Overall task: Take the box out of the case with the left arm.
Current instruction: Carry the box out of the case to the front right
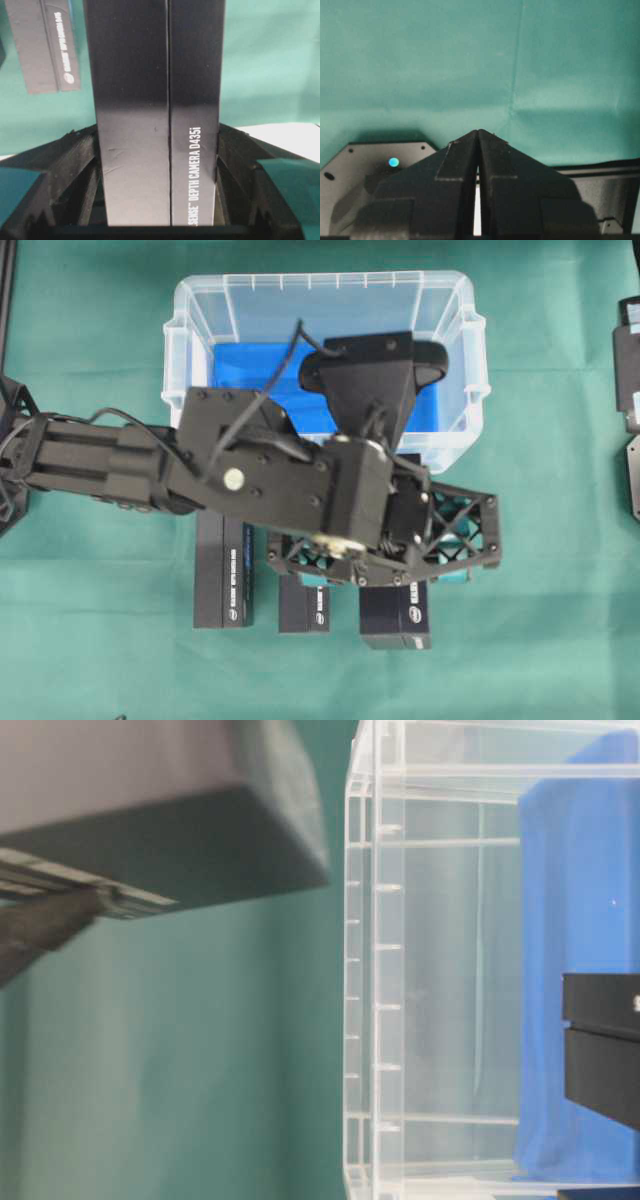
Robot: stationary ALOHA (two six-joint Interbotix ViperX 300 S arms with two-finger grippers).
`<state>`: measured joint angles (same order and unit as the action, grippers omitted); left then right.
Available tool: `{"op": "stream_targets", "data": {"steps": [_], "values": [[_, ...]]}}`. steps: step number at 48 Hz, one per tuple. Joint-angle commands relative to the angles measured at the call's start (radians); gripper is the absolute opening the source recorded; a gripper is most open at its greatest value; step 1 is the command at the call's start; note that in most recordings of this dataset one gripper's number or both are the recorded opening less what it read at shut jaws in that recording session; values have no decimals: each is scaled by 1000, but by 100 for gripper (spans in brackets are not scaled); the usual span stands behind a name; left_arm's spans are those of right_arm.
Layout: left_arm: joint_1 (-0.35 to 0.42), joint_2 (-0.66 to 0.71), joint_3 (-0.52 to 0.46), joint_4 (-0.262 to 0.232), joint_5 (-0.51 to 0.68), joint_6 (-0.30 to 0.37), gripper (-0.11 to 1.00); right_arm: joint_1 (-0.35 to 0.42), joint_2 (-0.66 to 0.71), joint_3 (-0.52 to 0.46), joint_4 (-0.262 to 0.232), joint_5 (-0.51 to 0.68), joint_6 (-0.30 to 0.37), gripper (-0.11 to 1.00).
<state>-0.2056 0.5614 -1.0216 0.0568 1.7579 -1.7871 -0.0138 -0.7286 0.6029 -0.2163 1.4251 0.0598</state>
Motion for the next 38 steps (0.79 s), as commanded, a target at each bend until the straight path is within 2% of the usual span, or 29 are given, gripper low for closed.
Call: {"op": "stream_targets", "data": {"steps": [1, 15, 23, 38], "values": [[-6, -38, 20, 5, -25, 0, 60, -2, 0, -12, 0, -3, 0, 0], [-5, -95, 281, 14, -250, -5, 60, 0, 0, -12, -2, -5, -2, 0], [-6, -115, 443, 15, -402, -60, 60, 0, 0, -12, -3, -5, -2, 0], [-5, -129, 621, 15, -488, -74, 60, 0, 0, -11, -2, -5, -2, 0]]}}
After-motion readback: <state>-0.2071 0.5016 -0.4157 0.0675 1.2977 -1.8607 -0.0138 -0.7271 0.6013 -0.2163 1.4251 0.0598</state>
